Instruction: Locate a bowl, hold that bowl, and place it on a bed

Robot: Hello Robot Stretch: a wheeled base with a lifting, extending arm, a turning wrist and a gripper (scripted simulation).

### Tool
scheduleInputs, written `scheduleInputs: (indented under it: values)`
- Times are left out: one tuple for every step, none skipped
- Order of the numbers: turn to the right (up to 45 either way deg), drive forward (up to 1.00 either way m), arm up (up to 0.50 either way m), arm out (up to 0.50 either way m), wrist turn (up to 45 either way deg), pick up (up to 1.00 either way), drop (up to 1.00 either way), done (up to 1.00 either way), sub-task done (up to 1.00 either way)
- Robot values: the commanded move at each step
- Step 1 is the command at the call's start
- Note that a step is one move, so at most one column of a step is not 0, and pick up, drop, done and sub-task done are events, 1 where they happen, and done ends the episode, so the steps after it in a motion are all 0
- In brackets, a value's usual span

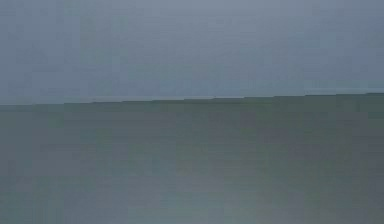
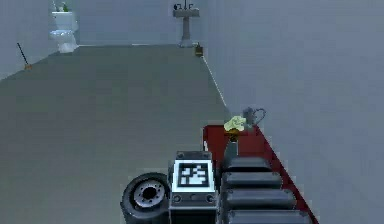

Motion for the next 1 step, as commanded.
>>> scheduleInputs:
  values:
    - [-45.0,0.00,0.00,0.00,0.0,0.00,0.00,0.00,0.00]
